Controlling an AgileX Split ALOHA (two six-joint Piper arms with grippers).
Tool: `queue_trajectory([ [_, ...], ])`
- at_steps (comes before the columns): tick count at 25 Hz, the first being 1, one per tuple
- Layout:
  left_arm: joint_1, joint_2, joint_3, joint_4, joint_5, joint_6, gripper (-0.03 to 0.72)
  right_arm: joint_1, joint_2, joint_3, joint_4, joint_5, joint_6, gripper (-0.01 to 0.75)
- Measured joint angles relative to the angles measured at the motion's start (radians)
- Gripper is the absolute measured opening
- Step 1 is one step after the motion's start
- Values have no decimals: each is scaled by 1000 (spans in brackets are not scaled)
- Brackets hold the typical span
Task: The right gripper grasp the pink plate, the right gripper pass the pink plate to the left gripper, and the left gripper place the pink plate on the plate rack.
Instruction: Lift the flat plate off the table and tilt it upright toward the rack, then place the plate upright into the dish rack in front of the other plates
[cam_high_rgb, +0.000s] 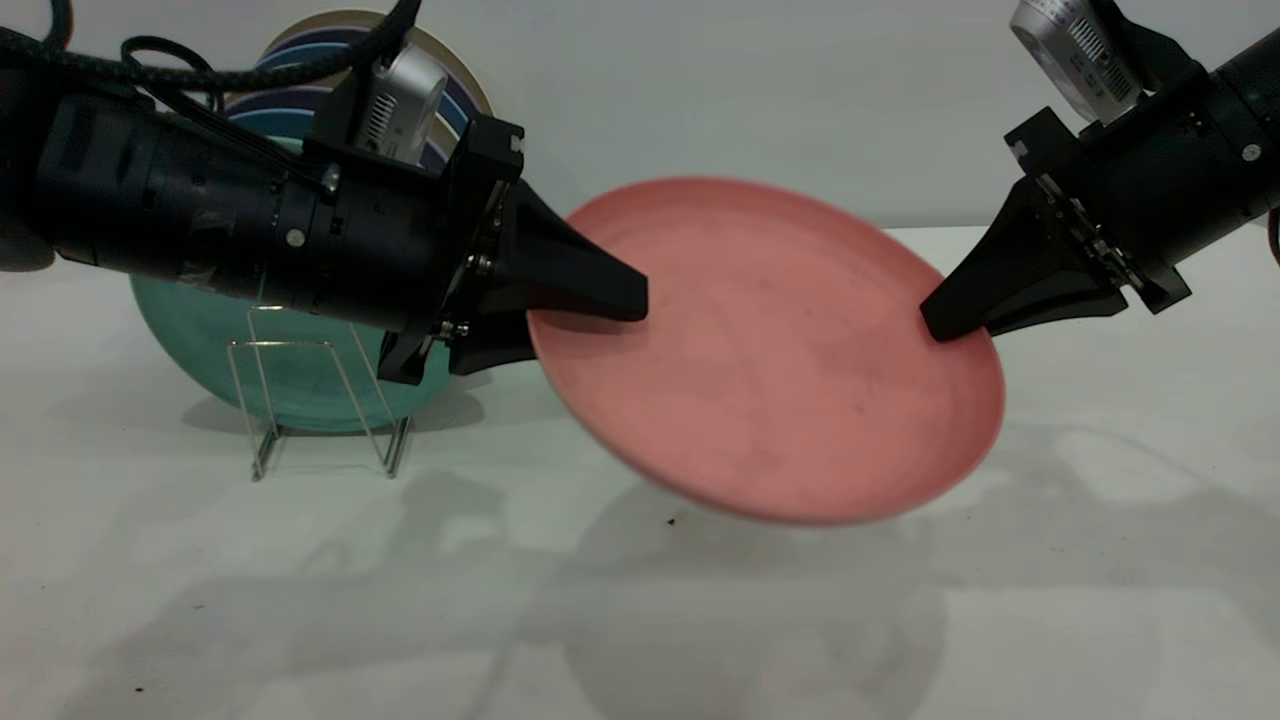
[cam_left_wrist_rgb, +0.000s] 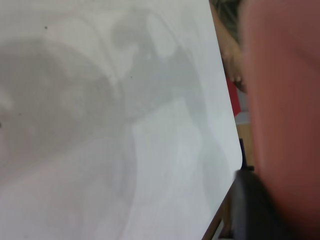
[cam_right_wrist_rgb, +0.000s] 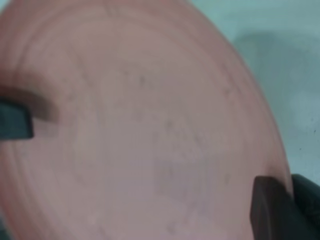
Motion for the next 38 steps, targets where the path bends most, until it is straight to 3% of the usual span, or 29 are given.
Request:
queue_trajectory([
  [1,1,0,-1,0,-13,-9,165,0,0,0,-2,6,-2,17],
  [2,2,0,-1,4,-28,-13,152,0,-1,0,-1,12,-5,19],
  [7,2,1,-1,7,-32,-23,151,0,-3,0,-2,18,-5,36],
  [11,2,1,-1,8,-18,-23,143,0,-3,0,20,34,0,102],
  [14,2,1,-1,8,-17,-31,125,0,-3,0,28,36,0,214],
  [20,2,1,-1,12,-57,-35,100,0,-3,0,30,35,2,539],
  [24,2,1,-1,29,-149,-44,100,0,-3,0,30,37,4,677],
  [32,2,0,-1,115,-231,-87,100,0,-3,0,18,60,14,657],
  [35,2,-30,-1,246,-246,-167,100,-3,-3,0,-31,53,20,622],
  [38,1,-110,-1,481,-260,-314,100,-26,-3,0,-67,52,29,589],
])
